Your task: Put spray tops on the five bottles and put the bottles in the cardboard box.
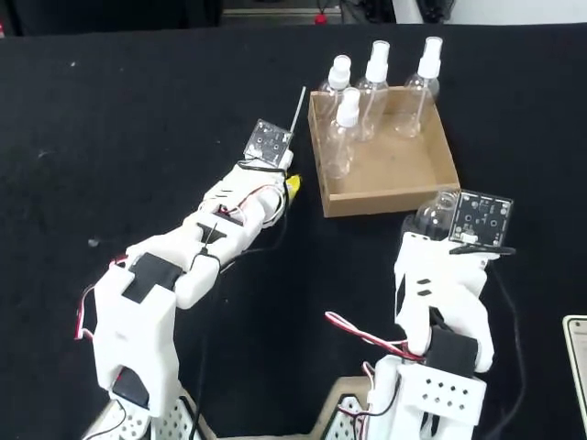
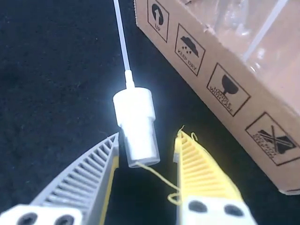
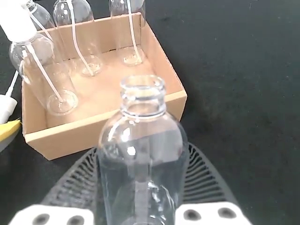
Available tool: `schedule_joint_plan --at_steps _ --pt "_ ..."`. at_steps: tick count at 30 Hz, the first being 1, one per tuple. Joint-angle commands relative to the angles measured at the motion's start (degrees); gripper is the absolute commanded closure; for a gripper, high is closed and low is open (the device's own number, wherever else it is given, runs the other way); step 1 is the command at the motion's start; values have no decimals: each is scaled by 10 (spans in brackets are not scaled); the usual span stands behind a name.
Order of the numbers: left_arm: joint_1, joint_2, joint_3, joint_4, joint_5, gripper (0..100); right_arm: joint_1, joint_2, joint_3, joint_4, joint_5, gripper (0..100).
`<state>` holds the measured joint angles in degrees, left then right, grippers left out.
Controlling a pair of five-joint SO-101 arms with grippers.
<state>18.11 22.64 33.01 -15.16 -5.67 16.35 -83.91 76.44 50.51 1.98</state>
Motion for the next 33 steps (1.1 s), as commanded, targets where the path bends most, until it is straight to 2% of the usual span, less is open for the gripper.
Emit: schedule_joint_plan --at_steps 1,5,8,15,25,29,31,33 --pt "-6 -7 -24 6 -4 827 9 -11 -2 -11 -1 942" --pt "-6 -7 -24 6 -4 976 9 -11 -2 -11 -1 942" --pt "-6 -7 -24 6 -4 940 9 -11 -2 -11 -1 942" --pt "1 -28 12 6 -4 939 7 -11 8 -18 -1 942" --pt "-9 -277 224 6 -4 939 7 -11 13 -26 -1 942" --pt "-46 -365 312 10 -4 939 7 -11 16 -25 -3 942" --pt "-77 -404 332 52 -4 939 6 -11 21 -30 -3 942" --pt "-106 -442 332 131 -4 939 6 -11 24 -38 -4 942"
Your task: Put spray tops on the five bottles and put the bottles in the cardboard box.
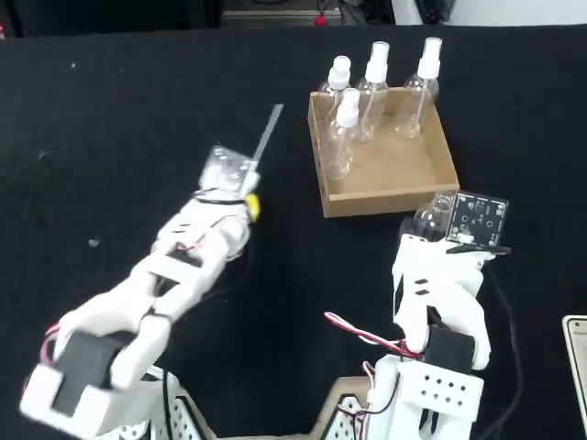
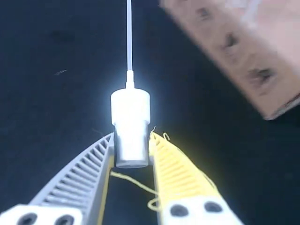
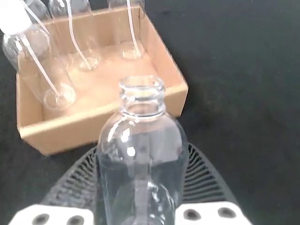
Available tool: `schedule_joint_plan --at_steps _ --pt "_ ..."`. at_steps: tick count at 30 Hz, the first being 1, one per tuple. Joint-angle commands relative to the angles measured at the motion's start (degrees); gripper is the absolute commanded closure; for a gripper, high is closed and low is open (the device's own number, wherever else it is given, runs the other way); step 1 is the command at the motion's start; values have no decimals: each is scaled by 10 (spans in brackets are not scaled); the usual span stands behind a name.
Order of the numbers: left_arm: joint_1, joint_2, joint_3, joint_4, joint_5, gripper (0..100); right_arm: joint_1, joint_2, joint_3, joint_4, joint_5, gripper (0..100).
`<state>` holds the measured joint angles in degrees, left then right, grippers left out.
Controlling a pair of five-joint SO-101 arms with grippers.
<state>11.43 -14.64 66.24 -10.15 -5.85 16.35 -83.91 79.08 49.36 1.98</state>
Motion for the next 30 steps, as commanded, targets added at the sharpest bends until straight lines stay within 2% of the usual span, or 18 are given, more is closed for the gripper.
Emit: schedule_joint_plan --at_steps 1,8,12,15,18,22,30 --pt "-51 -90 -6 131 -3 939 6 -11 0 -28 -4 942" --pt "-108 -215 -138 567 -15 935 6 -11 14 -40 -5 942" --pt "-108 -243 -183 709 -149 934 5 -12 22 -45 -6 942" --pt "-110 -244 -182 769 -271 934 5 -12 38 -71 -6 942" --pt "-111 -249 -166 800 -345 934 10 -12 42 -78 -6 942" --pt "-108 -249 -143 798 -361 934 11 -12 38 -71 -6 942" --pt "-114 -250 -142 798 -362 934 11 -12 -20 41 -6 942"
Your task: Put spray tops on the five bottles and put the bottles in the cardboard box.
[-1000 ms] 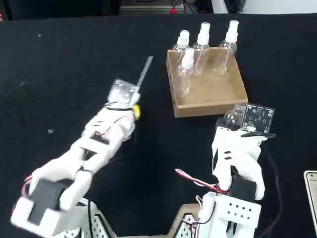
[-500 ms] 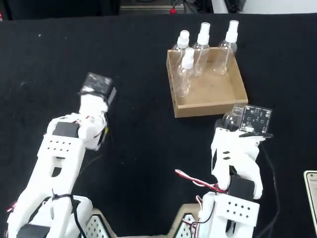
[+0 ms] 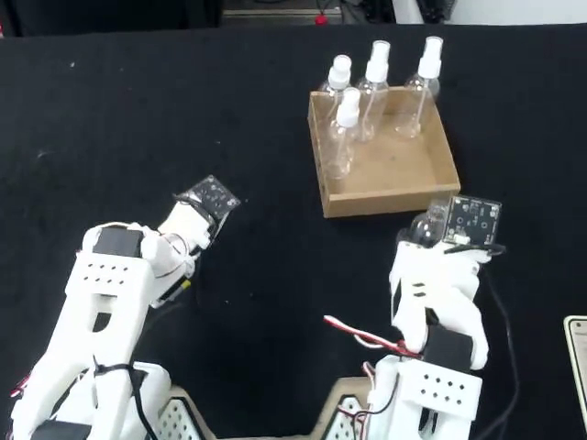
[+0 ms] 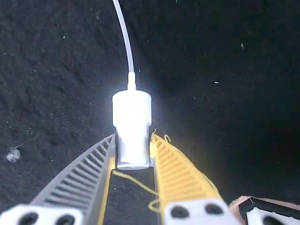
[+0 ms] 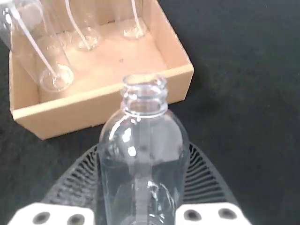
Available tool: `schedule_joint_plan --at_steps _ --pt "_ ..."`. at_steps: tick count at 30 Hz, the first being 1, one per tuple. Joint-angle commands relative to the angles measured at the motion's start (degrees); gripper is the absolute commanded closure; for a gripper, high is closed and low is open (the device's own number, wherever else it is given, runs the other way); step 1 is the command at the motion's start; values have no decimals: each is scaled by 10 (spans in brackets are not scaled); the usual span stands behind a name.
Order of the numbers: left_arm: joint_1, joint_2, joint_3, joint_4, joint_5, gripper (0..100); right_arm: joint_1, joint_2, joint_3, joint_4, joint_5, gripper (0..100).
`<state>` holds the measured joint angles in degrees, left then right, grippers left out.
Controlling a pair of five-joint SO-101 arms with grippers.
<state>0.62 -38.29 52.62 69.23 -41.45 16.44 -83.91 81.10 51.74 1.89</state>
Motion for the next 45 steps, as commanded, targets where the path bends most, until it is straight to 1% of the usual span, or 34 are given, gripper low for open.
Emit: schedule_joint_plan --at_steps 1,5,7,10,12,13,20,23,28,31,32,34,40,45 --pt "-6 -13 -7 4 -6 934 10 -12 -38 17 -5 942" --pt "-6 -13 -7 6 -6 927 10 -12 -29 14 -5 942" --pt "-6 -13 -6 9 -6 874 10 -13 -24 7 -5 942" --pt "-6 -13 -6 10 -6 760 10 -13 -11 -9 -5 942" --pt "-7 -13 -6 10 -6 709 10 -13 -3 -20 -5 942" --pt "-7 -13 -7 10 -6 702 10 -13 0 -24 -5 942" --pt "-7 -13 -14 11 -4 741 10 -13 3 -26 -5 942" --pt "-29 -13 -44 38 -3 740 10 -13 3 -26 -5 942" --pt "-85 -13 -107 91 -2 740 10 -13 3 -26 -5 942" --pt "-87 -7 -99 96 -4 740 10 -13 3 -27 -5 942" --pt "-83 -7 -87 91 -6 740 10 -13 3 -27 -5 942" --pt "-82 -9 -60 53 -6 740 10 -13 3 -27 -5 942" --pt "-135 -7 20 -106 -7 740 10 -13 3 -27 -5 942" --pt "-134 -7 86 -146 -77 740 9 -13 3 -27 -5 942"
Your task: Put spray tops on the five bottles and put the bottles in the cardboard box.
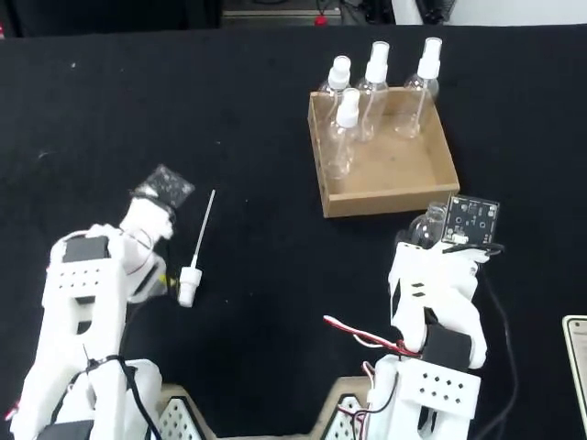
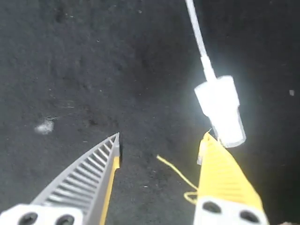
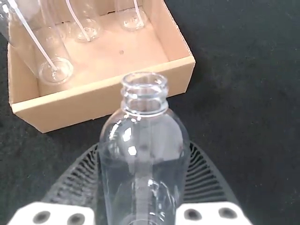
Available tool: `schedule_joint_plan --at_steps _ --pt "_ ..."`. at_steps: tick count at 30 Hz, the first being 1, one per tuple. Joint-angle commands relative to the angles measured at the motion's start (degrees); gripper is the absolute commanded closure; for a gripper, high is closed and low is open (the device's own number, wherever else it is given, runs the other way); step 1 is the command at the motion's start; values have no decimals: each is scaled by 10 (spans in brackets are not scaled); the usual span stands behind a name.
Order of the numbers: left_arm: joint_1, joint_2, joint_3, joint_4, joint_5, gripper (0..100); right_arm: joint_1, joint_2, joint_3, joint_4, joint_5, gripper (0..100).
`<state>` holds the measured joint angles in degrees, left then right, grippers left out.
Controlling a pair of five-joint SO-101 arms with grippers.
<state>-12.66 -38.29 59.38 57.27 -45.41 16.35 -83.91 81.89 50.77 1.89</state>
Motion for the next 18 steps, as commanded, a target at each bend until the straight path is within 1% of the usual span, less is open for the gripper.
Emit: schedule_joint_plan --at_steps 1,3,5,8,11,14,16,18 --pt "1 -11 31 -33 -41 740 10 -13 -5 -18 -5 942" --pt "22 -13 46 -40 -33 740 10 -13 -5 -18 -5 942" --pt "50 -13 49 -40 -11 740 10 -13 -5 -18 -5 942" --pt "112 -13 45 -47 54 740 10 -13 -5 -18 -5 942" --pt "193 -12 24 -48 122 740 10 -13 -5 -18 -5 942" --pt "259 -13 1 -76 185 740 10 -13 -5 -18 -4 942" --pt "284 -11 -10 -96 209 740 10 -13 -5 -18 -4 942" --pt "295 -13 -19 -112 219 740 10 -13 -5 -18 -4 942"
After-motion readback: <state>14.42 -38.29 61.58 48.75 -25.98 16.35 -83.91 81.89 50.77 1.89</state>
